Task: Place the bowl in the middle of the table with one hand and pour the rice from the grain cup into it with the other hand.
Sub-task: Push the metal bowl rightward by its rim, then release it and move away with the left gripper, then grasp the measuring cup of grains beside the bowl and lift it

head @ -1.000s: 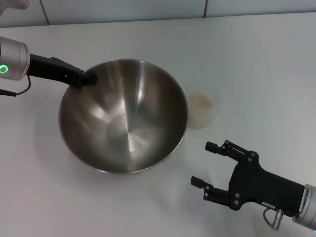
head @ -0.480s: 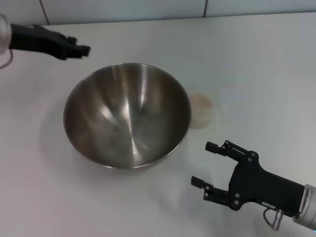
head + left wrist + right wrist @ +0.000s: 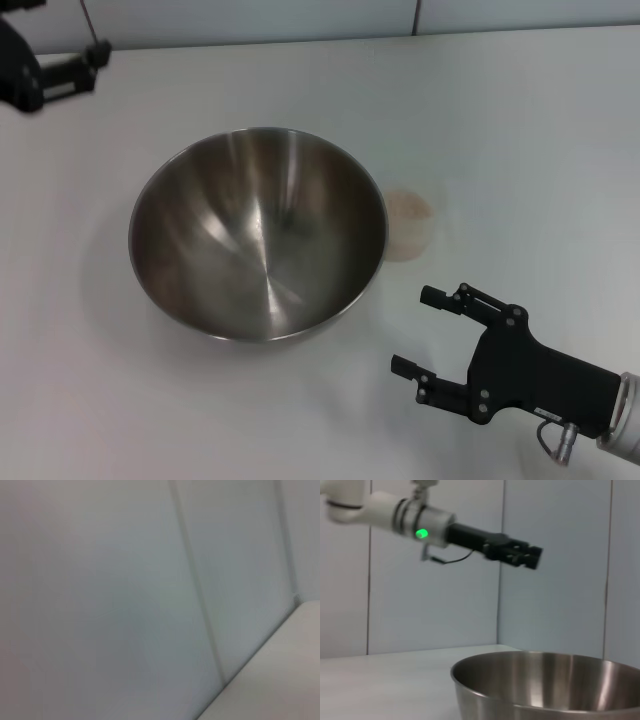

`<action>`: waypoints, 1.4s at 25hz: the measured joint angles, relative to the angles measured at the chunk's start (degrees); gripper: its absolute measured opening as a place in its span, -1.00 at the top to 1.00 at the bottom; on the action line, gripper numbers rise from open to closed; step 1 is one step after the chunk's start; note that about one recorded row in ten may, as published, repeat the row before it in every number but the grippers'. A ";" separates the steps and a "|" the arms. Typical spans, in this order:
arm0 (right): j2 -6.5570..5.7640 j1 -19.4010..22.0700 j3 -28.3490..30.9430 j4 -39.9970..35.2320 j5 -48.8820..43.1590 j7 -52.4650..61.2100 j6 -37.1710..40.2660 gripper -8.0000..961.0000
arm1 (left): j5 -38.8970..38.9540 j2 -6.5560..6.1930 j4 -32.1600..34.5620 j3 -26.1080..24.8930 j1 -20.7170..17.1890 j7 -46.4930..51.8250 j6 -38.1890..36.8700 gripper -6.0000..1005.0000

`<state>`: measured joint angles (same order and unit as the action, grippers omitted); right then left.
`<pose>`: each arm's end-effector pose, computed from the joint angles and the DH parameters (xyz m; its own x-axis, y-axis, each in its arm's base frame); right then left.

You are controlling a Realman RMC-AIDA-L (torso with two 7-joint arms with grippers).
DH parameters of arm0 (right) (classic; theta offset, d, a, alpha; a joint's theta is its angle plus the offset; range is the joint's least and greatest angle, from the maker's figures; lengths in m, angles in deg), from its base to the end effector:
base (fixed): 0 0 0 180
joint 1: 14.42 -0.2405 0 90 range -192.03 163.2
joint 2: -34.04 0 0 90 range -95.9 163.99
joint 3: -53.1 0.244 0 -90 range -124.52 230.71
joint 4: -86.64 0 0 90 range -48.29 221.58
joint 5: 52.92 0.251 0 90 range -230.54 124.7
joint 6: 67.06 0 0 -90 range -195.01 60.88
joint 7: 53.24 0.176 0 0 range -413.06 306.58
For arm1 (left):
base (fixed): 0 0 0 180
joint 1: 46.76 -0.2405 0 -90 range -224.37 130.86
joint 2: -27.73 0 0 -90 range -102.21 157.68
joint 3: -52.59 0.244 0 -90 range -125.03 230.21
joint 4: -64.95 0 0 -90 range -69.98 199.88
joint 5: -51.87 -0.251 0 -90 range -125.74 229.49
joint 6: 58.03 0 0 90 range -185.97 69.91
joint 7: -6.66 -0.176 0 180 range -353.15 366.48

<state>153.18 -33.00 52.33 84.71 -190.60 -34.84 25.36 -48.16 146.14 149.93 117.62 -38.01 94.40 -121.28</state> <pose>0.3131 0.2284 -0.1067 0.7622 0.0355 -0.6464 -0.3049 -0.8611 -0.4068 -0.2048 0.3971 0.0955 0.9430 -0.0168 0.3325 0.2348 -0.6746 -0.6999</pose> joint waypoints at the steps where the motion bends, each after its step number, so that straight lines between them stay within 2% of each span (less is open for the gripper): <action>1: 0.01 0.12 0.11 -0.05 0.03 0.00 0.00 -0.63 | 4.20 -0.02 -0.73 1.01 -2.34 -4.17 -0.92 -0.49; 4: 0.02 0.49 0.50 -0.10 0.26 -0.02 -0.04 -0.63 | 13.78 0.07 -6.81 3.66 -8.04 -17.38 -4.62 -0.55; 7: 0.03 0.90 0.81 -0.16 0.46 -0.26 0.12 -0.63 | 21.50 0.09 -18.14 5.03 -10.64 -30.72 -10.32 -0.60; 9: 0.04 1.11 1.17 -0.18 0.50 -0.36 0.23 -0.63 | 24.74 -0.09 -26.21 4.01 -10.61 -37.40 -15.53 -0.62; 13: 0.08 1.77 3.12 -0.17 0.52 -0.51 0.19 -0.63 | 26.19 -0.40 -46.16 -3.91 -8.38 -50.54 -27.22 -0.62; 15: 0.11 2.33 4.73 -0.13 0.56 -0.91 0.27 -0.63 | 25.50 -0.84 -53.94 -6.90 -7.38 -54.93 -29.39 -0.62; 17: 0.14 2.98 7.01 0.01 0.61 -1.45 0.47 -0.63 | 24.83 -1.38 -59.22 -7.80 -6.82 -57.52 -29.23 -0.62; 20: 0.29 4.03 13.03 0.54 0.63 -2.38 0.36 -0.63 | 24.45 -1.39 -62.46 -7.90 -6.46 -59.76 -28.09 -0.62; 23: 0.47 5.32 22.44 2.24 0.74 -3.85 -1.41 -0.63 | 24.44 -1.03 -63.14 -7.77 -6.22 -60.17 -26.17 -0.62; 25: 0.49 5.90 25.96 3.47 0.79 -5.39 -2.98 -0.63 | 24.44 -0.77 -63.23 -7.62 -6.06 -59.98 -24.95 -0.62; 35: 0.46 3.88 29.41 8.83 2.84 -10.07 -15.46 -0.63 | 24.44 -0.55 -63.84 -7.56 -5.43 -59.73 -24.48 -0.62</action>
<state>153.64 -29.12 81.74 93.53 -187.77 -44.91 9.90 -23.71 145.58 86.09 110.06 -43.44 34.67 -145.77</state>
